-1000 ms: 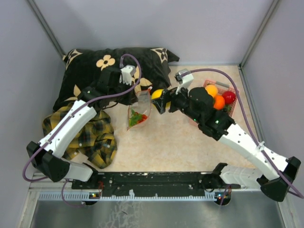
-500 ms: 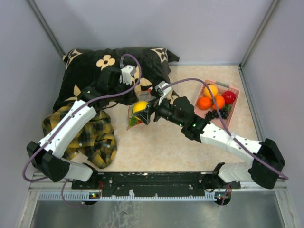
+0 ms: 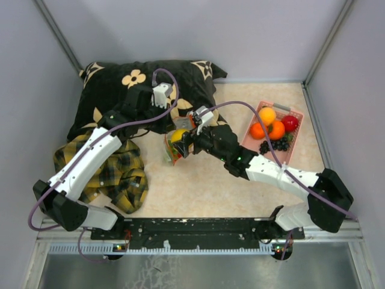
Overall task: Place the food in the zip-top bag and seal the zipper
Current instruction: Place the fake fruit in the zipper food storage bag, then pick up the fake fruit from the bin.
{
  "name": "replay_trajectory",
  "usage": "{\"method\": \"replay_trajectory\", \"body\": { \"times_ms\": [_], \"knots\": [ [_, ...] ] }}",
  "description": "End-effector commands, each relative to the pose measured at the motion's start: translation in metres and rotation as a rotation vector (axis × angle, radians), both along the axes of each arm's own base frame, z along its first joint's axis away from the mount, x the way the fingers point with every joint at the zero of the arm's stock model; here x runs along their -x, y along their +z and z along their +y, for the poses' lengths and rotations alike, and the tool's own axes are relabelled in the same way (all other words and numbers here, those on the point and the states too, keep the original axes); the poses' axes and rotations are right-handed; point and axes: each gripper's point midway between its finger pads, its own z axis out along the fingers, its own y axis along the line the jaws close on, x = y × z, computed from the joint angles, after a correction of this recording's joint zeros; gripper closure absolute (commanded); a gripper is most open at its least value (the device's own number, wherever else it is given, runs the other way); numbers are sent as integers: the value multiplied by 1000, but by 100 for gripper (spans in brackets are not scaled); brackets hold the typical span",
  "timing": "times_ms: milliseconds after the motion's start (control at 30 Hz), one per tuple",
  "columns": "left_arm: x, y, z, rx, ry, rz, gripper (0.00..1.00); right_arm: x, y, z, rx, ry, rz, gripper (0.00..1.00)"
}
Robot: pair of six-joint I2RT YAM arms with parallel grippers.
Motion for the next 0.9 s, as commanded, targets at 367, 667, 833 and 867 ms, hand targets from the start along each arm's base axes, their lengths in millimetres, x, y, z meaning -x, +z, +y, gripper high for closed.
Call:
{"method": "replay_trajectory", "body": {
  "times_ms": [367,667,833,867],
  "knots": [
    [-1,11,1,31,-9,-43,100,-5,46,1,6,-8,-90,1],
    [-2,8,3,25,0,-44,100,3,68,-16,28,-25,-108,1],
    [-3,8,4,26,1,-45,100,-1,68,-56,121,-163,-96,2],
    [-3,9,5,26,5,-47,100,-3,66,-66,140,-195,-89,2]
  ]
}}
